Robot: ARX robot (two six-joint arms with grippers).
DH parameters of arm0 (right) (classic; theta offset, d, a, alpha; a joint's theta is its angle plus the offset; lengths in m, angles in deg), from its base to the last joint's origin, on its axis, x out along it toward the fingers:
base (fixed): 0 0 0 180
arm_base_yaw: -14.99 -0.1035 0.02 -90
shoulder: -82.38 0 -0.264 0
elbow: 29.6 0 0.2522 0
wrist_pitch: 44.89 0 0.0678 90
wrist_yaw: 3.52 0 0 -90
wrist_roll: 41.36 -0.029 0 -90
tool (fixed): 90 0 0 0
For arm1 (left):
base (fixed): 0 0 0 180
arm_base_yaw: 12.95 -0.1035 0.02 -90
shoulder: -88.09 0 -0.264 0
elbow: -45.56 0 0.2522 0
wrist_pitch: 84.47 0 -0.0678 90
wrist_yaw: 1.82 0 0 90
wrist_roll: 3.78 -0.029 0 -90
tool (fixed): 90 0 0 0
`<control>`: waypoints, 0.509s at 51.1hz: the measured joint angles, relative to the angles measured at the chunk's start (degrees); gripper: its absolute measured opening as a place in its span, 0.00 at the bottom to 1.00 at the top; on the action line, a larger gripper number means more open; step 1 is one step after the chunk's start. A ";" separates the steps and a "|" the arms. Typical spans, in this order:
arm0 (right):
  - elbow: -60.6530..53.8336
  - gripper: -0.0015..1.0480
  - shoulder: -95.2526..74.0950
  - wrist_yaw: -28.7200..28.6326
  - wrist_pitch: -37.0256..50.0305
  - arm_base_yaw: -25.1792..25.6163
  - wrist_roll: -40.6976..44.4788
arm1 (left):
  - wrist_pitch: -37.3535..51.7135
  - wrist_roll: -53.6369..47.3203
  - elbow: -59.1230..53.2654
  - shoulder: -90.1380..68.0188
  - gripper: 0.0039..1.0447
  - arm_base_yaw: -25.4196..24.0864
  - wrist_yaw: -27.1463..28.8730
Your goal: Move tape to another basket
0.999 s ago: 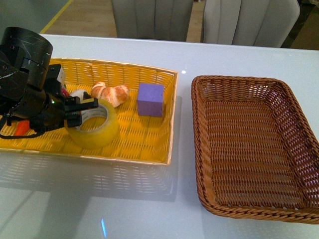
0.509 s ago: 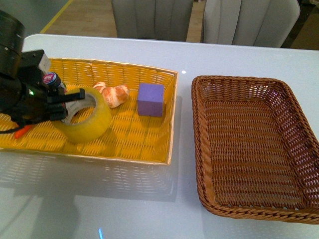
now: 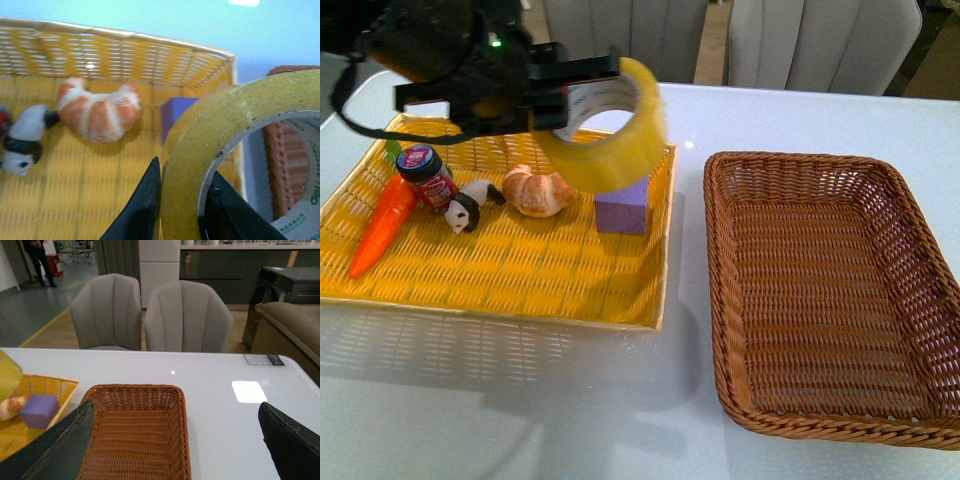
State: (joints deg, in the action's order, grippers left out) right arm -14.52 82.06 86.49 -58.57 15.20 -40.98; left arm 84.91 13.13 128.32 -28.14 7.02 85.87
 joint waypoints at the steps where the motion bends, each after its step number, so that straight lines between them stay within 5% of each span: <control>1: 0.00 0.91 0.00 0.00 0.00 0.00 0.00 | -0.31 0.31 0.76 -0.33 0.15 0.83 0.02; 26: 0.00 0.91 0.00 0.00 0.00 0.00 -0.02 | -6.29 6.14 14.25 -11.39 0.15 14.73 0.83</control>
State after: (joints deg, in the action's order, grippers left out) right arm -14.52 82.06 86.49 -58.57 15.20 -41.00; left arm 78.62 19.27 142.57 -39.53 21.75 86.70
